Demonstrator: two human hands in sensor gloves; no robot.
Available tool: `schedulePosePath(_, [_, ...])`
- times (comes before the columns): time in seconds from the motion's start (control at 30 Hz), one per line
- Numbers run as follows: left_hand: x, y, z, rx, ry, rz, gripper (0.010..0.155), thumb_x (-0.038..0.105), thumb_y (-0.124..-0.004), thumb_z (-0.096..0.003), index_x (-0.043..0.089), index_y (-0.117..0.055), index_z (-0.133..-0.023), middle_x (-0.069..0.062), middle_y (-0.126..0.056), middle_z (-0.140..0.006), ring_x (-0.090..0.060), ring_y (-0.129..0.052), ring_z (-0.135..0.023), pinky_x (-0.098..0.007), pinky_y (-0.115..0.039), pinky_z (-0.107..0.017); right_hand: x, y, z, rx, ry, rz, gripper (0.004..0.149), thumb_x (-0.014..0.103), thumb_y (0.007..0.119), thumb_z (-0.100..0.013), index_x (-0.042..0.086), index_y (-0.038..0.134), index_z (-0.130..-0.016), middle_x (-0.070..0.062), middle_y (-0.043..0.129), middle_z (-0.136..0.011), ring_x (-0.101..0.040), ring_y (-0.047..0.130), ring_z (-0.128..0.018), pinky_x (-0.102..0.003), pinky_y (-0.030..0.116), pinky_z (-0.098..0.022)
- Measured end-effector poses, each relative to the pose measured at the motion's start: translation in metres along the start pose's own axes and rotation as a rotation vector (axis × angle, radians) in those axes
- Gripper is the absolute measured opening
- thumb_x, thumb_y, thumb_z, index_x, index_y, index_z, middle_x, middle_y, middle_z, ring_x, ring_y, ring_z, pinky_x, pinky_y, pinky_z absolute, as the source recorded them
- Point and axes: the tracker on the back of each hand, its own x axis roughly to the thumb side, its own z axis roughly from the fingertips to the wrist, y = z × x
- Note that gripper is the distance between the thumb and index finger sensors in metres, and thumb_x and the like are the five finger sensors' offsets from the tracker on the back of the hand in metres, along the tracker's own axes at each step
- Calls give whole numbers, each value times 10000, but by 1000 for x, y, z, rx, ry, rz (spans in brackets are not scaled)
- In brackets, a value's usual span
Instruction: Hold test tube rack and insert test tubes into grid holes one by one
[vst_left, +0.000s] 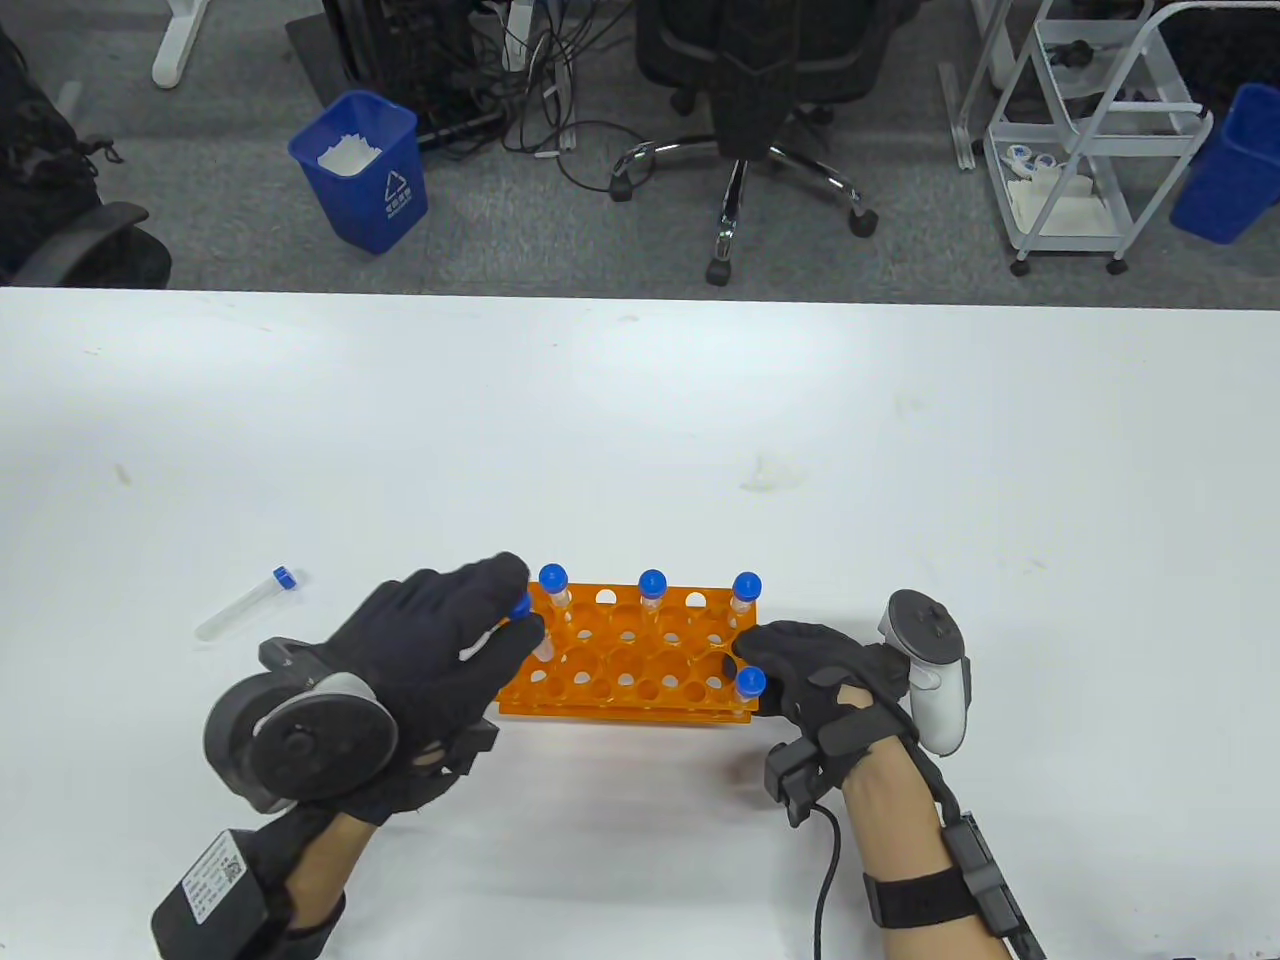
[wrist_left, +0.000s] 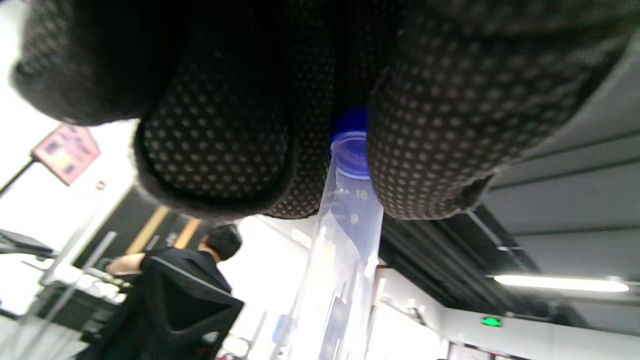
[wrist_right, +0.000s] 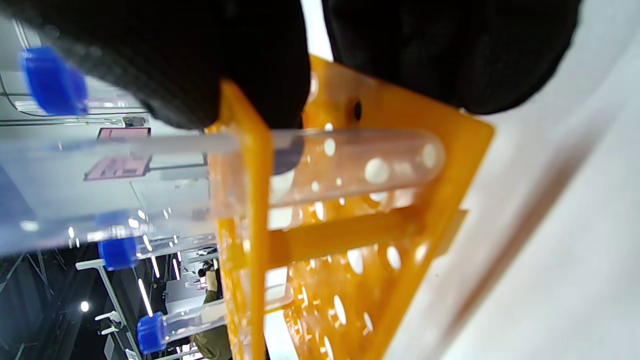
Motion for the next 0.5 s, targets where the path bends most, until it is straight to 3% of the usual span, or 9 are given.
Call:
schedulePosePath(0.27, [31, -46, 14, -67, -157, -55, 500, 426, -1076, -253, 218, -990, -699, -109, -1111, -585, -233, -1146, -265, -362, -954, -217, -1, 1, 0, 2, 4, -3, 377, 402, 836, -413, 101, 954, -608, -358, 779, -897, -583, 793, -765, -749, 689, -527])
schedulePosePath(0.5, [39, -67, 21, -48, -218, -114, 497, 431, -1075, -251, 218, -993, -693, -117, -1114, -577, -229, -1147, -253, -360, -955, -211, -1, 2, 0, 5, 7, -4, 377, 400, 835, -414, 100, 954, -609, -359, 777, -897, -583, 791, -766, -750, 688, -528])
